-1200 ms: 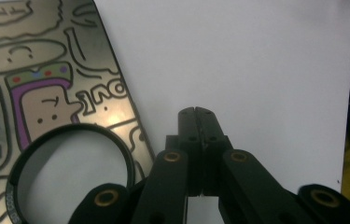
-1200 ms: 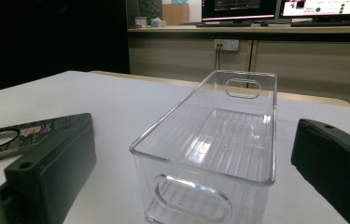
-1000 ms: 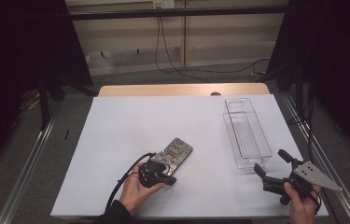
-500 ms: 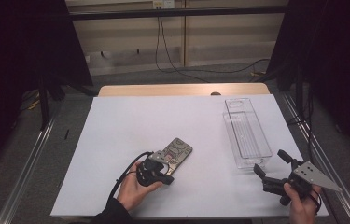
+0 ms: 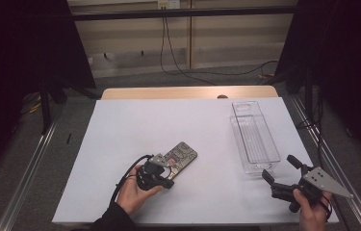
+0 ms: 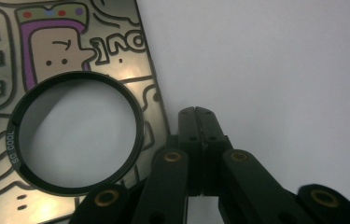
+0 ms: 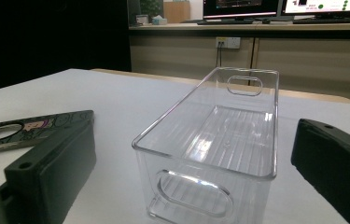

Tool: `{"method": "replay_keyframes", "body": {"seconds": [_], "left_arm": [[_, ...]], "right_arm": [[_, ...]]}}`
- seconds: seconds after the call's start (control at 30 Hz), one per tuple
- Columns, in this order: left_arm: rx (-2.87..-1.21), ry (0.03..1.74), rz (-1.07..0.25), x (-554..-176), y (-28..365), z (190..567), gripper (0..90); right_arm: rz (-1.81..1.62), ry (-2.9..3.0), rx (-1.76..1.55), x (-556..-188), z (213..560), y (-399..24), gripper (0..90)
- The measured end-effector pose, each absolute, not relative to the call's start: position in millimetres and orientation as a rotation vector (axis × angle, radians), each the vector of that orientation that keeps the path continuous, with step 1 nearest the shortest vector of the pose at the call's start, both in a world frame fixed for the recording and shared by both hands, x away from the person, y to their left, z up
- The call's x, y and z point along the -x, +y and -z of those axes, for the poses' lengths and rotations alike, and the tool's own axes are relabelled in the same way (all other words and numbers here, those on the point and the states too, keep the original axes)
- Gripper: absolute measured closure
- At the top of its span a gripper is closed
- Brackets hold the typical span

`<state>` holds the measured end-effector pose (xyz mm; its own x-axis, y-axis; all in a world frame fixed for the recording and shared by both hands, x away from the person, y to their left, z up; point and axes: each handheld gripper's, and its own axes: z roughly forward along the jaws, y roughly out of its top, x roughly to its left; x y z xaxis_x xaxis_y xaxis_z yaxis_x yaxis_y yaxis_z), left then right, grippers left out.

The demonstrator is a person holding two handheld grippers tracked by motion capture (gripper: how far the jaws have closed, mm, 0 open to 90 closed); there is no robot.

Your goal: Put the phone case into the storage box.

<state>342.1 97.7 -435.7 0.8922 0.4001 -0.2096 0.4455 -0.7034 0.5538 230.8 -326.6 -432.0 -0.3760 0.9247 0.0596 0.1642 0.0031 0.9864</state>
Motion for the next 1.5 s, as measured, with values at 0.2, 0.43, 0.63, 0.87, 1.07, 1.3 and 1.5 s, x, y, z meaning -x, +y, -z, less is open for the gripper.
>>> {"method": "replay_keyframes", "body": {"seconds": [0.2, 0.43, 0.63, 0.87, 1.07, 1.3, 1.5], "left_arm": [[-2.419, 0.638, 0.112, -345.1, 103.8, 436.6, 90.0], [-2.408, 0.657, 0.122, -349.7, 114.1, 437.4, 90.0], [-2.411, 0.671, 0.106, -351.7, 120.1, 436.8, 90.0], [-2.408, 0.695, 0.093, -355.0, 125.9, 436.5, 90.0], [-2.421, 0.703, 0.077, -359.7, 132.9, 435.7, 90.0], [-2.406, 0.741, 0.079, -363.9, 139.6, 436.0, 90.0], [-2.396, 0.773, 0.079, -367.3, 142.3, 436.3, 90.0]], "right_arm": [[-1.428, 1.593, -1.144, -230.0, 431.5, -327.6, 0.0], [-1.426, 1.594, -1.141, -229.8, 431.3, -327.5, 0.0], [-1.418, 1.597, -1.137, -230.2, 431.4, -327.5, 0.0], [-1.419, 1.597, -1.138, -230.1, 431.3, -327.0, 0.0], [-1.414, 1.596, -1.135, -230.3, 431.5, -327.3, 0.0], [-1.411, 1.600, -1.131, -230.3, 431.7, -327.4, 0.0], [-1.411, 1.602, -1.130, -230.5, 431.8, -326.9, 0.0]]}}
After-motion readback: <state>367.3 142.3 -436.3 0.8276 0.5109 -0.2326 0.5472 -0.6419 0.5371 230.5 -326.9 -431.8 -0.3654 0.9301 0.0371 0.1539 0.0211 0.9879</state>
